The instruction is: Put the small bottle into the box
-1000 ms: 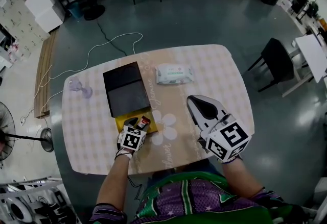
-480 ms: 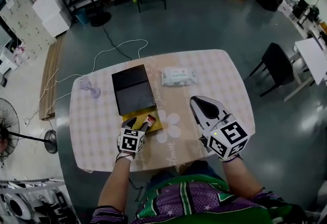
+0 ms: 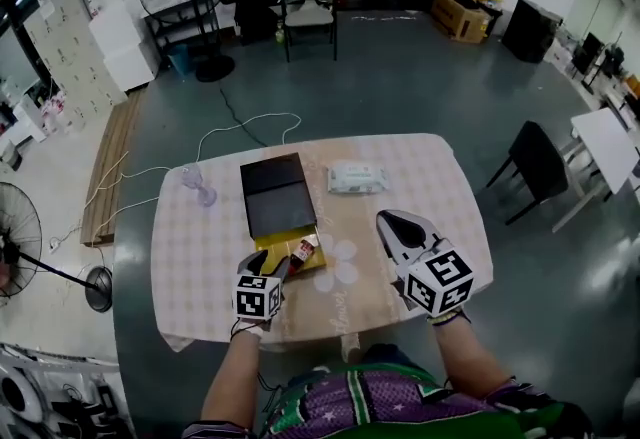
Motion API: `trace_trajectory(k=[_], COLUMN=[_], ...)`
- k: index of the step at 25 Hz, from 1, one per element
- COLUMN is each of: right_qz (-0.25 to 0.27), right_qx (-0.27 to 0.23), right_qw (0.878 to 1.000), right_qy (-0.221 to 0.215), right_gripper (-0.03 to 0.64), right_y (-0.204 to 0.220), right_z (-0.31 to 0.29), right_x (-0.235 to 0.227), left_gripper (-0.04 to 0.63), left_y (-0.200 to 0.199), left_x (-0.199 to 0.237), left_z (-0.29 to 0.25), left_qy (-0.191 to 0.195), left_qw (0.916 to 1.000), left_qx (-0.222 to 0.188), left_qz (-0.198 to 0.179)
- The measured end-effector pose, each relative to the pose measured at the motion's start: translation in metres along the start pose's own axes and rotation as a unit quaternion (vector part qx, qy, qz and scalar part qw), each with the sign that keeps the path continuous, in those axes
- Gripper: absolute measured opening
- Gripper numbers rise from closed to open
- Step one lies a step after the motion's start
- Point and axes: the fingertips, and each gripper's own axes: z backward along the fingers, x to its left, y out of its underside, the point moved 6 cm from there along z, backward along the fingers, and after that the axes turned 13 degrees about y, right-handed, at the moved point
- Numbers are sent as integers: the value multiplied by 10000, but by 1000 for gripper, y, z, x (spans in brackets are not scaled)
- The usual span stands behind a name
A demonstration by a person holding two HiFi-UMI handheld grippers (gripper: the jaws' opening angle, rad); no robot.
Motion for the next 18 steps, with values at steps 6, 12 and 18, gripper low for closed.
trace_trajectory(k=[6, 12, 18], right_qz=[-65, -85, -111], right_qx=[-66, -287, -360], right_qw=[9999, 9995, 9992], right_qy=[64, 103, 104], right_gripper=[8, 8, 8], right_y=[-1, -12, -12], right_z=[24, 57, 93], right_x=[25, 54, 74], left_gripper=[239, 239, 239], left_y=[-11, -22, -23], left_x=[-16, -41, -69], left_z=[64, 135, 190], left_qy=[-99, -134, -88], left_qw=[9975, 9906, 9832], left_qx=[-696, -1340, -1772], left_qz=[12, -219, -426])
